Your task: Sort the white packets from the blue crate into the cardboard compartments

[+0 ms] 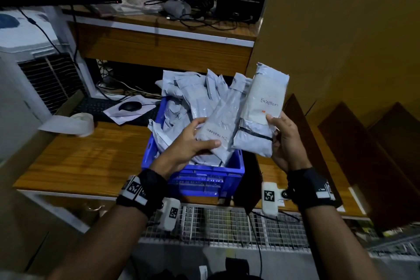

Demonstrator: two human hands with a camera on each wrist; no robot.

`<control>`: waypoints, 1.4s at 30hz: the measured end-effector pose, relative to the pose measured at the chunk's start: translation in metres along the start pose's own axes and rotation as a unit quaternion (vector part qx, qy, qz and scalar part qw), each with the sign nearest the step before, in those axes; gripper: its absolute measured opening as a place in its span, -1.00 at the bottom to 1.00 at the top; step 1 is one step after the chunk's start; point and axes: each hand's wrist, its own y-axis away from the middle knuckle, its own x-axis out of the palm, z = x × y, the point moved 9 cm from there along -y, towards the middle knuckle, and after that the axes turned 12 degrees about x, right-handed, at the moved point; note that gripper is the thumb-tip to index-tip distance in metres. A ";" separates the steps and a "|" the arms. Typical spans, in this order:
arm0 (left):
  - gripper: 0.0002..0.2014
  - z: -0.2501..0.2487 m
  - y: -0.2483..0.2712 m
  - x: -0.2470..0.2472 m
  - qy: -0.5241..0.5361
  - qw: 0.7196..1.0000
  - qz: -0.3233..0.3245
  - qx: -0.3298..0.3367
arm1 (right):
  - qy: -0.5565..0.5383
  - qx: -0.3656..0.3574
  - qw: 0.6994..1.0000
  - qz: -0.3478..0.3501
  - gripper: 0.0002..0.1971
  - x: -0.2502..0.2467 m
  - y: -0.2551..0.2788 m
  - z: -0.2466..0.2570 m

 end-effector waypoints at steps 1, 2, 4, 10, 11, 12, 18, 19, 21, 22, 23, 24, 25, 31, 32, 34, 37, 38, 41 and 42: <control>-0.26 -0.004 -0.001 -0.009 0.002 0.999 -0.033 0.008 | 0.002 0.003 1.000 -0.010 -0.58 -0.006 0.001 -0.002; -0.23 -0.009 -0.002 -0.019 0.001 0.998 -0.064 0.021 | 0.006 0.006 1.000 -0.019 -0.59 -0.012 0.005 -0.003; -0.19 -0.021 -0.005 -0.038 -0.020 0.992 -0.108 0.055 | 0.014 0.007 0.999 -0.040 -0.60 -0.024 0.013 -0.004; -0.54 -0.056 -0.012 -0.041 -0.114 0.981 -0.103 0.122 | -0.008 0.009 0.996 -0.083 -0.57 -0.058 0.045 -0.013; -0.60 -0.058 -0.015 -0.035 -0.111 0.982 -0.090 0.126 | -0.008 0.012 0.997 -0.076 -0.56 -0.058 0.052 -0.012; -0.64 -0.058 -0.017 -0.026 -0.099 0.984 -0.075 0.125 | -0.003 0.018 0.998 -0.068 -0.56 -0.056 0.059 -0.012; -0.69 -0.054 -0.018 0.039 -0.094 0.989 0.006 0.114 | 0.040 0.059 0.997 -0.004 -0.53 -0.039 0.083 -0.020; -0.71 -0.051 -0.017 0.047 -0.097 0.989 0.011 0.109 | 0.033 0.063 0.997 0.006 -0.52 -0.039 0.087 -0.022; -0.70 -0.048 -0.016 0.063 -0.106 0.989 0.019 0.101 | -0.005 0.075 0.997 0.021 -0.53 -0.041 0.095 -0.024; -0.70 -0.047 -0.014 0.072 -0.112 0.988 0.024 0.099 | -0.027 0.081 0.996 0.029 -0.53 -0.043 0.099 -0.025; -0.69 -0.047 -0.012 0.083 -0.119 0.987 0.031 0.101 | -0.046 0.086 0.995 0.034 -0.53 -0.047 0.102 -0.025; -0.70 -0.048 -0.009 0.094 -0.123 0.986 0.040 0.104 | -0.060 0.090 0.994 0.033 -0.53 -0.055 0.104 -0.026; -0.70 -0.048 -0.008 0.105 -0.123 0.986 0.048 0.106 | -0.069 0.091 0.993 0.032 -0.52 -0.061 0.106 -0.025; -0.72 -0.044 -0.003 0.174 -0.127 0.982 0.044 0.130 | -0.009 0.050 0.999 0.015 -0.53 -0.130 0.131 0.005; -0.73 -0.040 -0.003 0.185 -0.128 0.982 0.035 0.131 | 0.014 0.045 0.999 0.004 -0.54 -0.146 0.137 0.012; -0.75 -0.031 -0.004 0.210 -0.137 0.982 0.015 0.125 | 0.053 0.037 0.998 -0.026 -0.56 -0.183 0.152 0.027; -0.74 -0.012 -0.007 0.253 -0.160 0.980 -0.012 0.116 | 0.088 0.032 0.992 -0.085 -0.61 -0.241 0.178 0.049; -0.74 -0.006 -0.007 0.268 -0.166 0.979 -0.019 0.114 | 0.095 0.029 0.990 -0.102 -0.62 -0.261 0.186 0.055; -0.74 0.007 -0.012 0.320 -0.170 0.979 -0.012 0.116 | 0.121 0.009 0.982 -0.146 -0.64 -0.313 0.211 0.078; -0.74 0.011 -0.013 0.338 -0.167 0.979 -0.006 0.116 | 0.126 0.004 0.980 -0.155 -0.64 -0.328 0.220 0.084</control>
